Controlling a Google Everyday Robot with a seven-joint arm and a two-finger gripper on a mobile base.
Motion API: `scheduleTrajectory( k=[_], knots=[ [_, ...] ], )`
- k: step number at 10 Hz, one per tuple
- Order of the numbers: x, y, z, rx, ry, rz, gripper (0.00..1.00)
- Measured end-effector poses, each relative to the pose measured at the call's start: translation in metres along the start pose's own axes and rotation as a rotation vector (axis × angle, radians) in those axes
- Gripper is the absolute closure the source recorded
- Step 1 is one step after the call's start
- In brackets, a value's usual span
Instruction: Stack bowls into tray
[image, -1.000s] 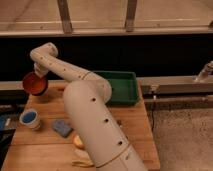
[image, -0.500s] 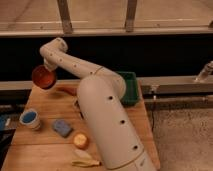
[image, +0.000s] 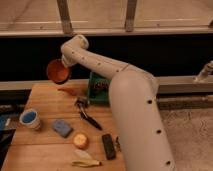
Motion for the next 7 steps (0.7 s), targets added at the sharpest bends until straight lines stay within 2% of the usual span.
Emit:
scheduleTrajectory(
  k=[3,4,7],
  knots=[
    [0.027,-0.026,-0.026,0.004,-0.015,0.162,1.00],
    [0.030,-0.027,-0.028,0.001,-0.015,0.181,1.00],
    [0.030,-0.023,-0.028,-0.005,-0.015,0.183,1.00]
  ],
)
